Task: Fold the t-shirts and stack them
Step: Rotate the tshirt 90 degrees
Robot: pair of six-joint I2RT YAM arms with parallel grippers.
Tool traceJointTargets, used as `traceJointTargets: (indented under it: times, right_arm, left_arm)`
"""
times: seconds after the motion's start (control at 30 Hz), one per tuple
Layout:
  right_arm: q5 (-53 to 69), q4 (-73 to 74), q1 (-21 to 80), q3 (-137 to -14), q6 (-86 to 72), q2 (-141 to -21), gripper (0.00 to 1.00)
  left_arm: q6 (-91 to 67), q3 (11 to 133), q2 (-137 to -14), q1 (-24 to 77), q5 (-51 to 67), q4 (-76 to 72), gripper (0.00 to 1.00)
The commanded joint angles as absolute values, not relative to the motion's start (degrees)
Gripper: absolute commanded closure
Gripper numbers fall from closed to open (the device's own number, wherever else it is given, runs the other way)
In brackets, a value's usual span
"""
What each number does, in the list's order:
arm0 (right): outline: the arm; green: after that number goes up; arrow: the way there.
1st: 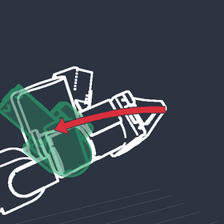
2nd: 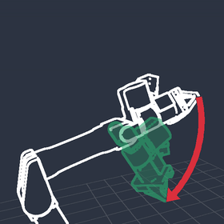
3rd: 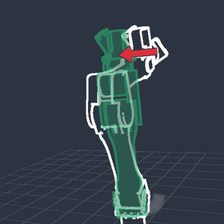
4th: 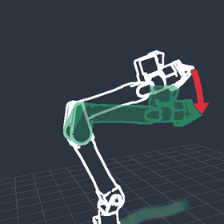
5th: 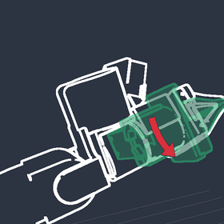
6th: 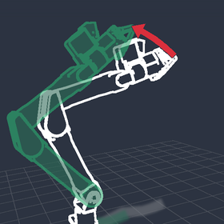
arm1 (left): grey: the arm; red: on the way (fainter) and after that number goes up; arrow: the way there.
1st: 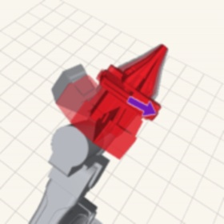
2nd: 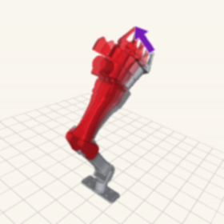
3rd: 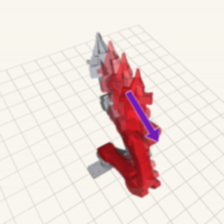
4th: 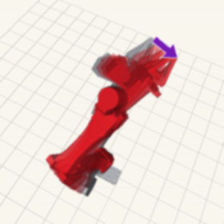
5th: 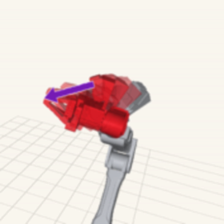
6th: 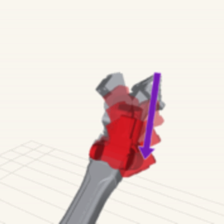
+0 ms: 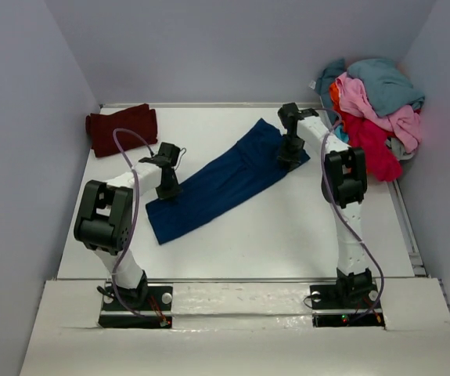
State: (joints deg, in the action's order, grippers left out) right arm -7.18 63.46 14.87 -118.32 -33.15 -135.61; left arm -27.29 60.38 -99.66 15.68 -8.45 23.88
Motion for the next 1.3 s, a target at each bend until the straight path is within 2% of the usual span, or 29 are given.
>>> traceJointTargets:
  times: [0.0,0.23,0.37,0.6,0.9,1.2,1.23,1.27]
  right_arm:
    - [-10.37,68.01,13.18,-129.33,-31.12,-140.95,0.63]
    - [-5.64,70.23,12.66,-143.86,-29.09,-147.74,0.62]
    - [-3.43,68.91,12.66,-145.20,-27.43,-149.24,0.62]
    - [1.49,66.71,13.45,-143.87,-24.97,-149.50,0.64]
    - [3.25,65.57,17.84,-144.76,-23.20,-149.68,0.63]
    - [2.47,64.86,18.37,-144.40,-22.41,-147.83,0.61]
    - [0.46,65.30,18.37,-144.49,-22.67,-147.75,0.58]
    - [-1.65,65.74,18.37,-144.32,-22.85,-147.57,0.56]
  left_arm:
    - [-27.60,53.18,-97.75,15.82,-5.28,32.25,0.94]
    - [-29.26,50.27,-90.89,20.64,-3.97,36.82,0.94]
    - [-31.73,47.04,-85.27,23.28,1.56,39.19,0.94]
    - [-32.34,41.48,-80.34,27.06,4.75,40.69,0.94]
    - [-30.50,47.45,-84.54,34.97,6.07,45.43,0.94]
    - [-28.13,54.22,-89.47,36.74,4.92,47.11,0.94]
    - [-27.86,54.75,-89.65,36.74,4.75,47.46,0.93]
    - [-28.04,55.28,-89.82,36.74,3.70,47.72,0.87]
